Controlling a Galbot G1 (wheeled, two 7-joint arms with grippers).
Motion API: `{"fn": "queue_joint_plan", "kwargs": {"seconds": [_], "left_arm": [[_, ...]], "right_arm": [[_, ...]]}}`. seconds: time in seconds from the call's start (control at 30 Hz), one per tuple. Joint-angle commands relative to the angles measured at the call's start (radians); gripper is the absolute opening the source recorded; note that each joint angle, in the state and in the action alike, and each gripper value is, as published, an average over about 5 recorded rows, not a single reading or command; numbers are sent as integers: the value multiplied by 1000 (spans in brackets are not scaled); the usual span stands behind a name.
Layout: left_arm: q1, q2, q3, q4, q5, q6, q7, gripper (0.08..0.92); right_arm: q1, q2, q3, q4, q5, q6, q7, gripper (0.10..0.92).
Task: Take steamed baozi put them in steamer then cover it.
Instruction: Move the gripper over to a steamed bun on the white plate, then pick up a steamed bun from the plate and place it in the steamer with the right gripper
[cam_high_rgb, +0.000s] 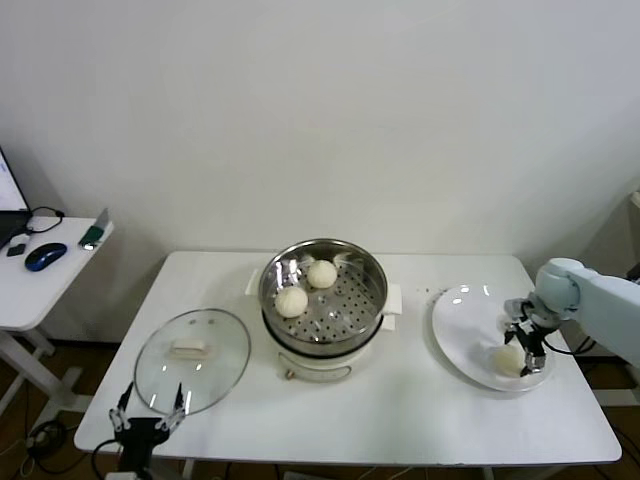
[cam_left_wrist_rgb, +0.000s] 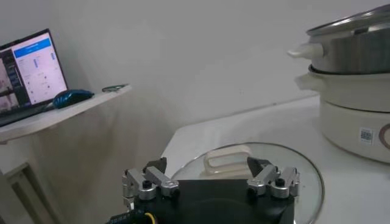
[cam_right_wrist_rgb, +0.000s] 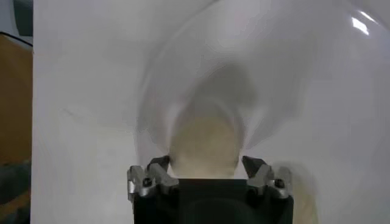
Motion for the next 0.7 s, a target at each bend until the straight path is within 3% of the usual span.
{"fn": "queue_joint_plan", "kwargs": {"seconds": [0.03,0.3,0.7], "left_arm": [[4,-2,4,1,5,-2,0,823],[5,-6,6,-2,9,-3,1,823],[4,-8,12,-3,13,-2,1,823]], "right_arm": [[1,11,6,-19,-11,15,-5,718],[161,31,-95,-1,29,113,-24,681],[707,311,-380,64,94,534,-81,670]]}}
